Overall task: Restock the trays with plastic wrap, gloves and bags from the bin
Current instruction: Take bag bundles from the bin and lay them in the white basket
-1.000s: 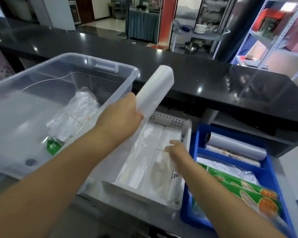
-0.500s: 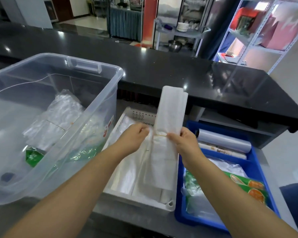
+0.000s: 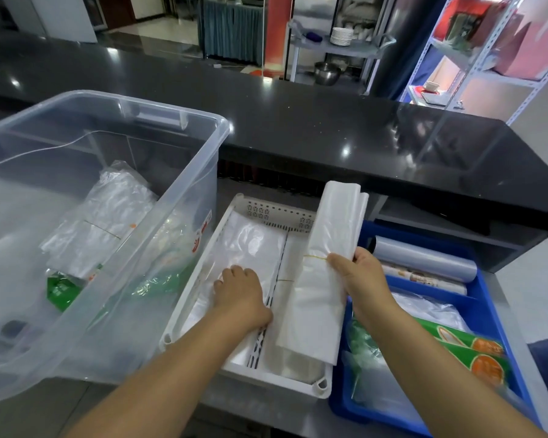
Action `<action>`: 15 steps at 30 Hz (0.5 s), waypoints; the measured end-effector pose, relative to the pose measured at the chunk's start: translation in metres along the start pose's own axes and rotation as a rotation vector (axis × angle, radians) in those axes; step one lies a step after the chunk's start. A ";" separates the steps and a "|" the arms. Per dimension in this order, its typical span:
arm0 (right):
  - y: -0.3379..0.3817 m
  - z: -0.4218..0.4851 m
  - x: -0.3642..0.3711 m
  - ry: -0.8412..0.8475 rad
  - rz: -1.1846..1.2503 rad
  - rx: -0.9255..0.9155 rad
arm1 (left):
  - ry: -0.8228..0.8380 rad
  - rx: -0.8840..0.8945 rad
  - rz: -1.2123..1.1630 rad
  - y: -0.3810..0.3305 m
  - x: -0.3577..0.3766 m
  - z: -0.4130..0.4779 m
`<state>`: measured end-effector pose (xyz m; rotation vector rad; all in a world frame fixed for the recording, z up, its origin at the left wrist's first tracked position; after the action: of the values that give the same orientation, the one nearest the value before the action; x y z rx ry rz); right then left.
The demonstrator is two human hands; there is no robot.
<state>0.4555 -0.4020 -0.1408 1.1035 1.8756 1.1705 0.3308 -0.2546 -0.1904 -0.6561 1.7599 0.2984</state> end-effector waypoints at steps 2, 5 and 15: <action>-0.002 -0.001 0.002 0.013 -0.002 0.004 | 0.026 0.002 -0.007 -0.003 0.000 -0.002; -0.005 -0.002 0.004 0.012 -0.004 0.019 | 0.025 0.006 -0.038 -0.002 -0.001 -0.005; -0.008 -0.007 0.008 0.019 -0.022 0.042 | 0.037 -0.020 -0.012 -0.010 -0.004 -0.006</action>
<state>0.4440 -0.3994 -0.1467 1.0950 1.9300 1.1384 0.3319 -0.2646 -0.1838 -0.6905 1.7892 0.2981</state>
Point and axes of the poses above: each hand's wrist, its own z-axis towards the middle knuckle, its own x-axis out of the palm, y = z × x, the point moved 3 cm from there along z, towards the middle knuckle, and after that the axes turned 7 degrees about x, right-handed, at the moved point
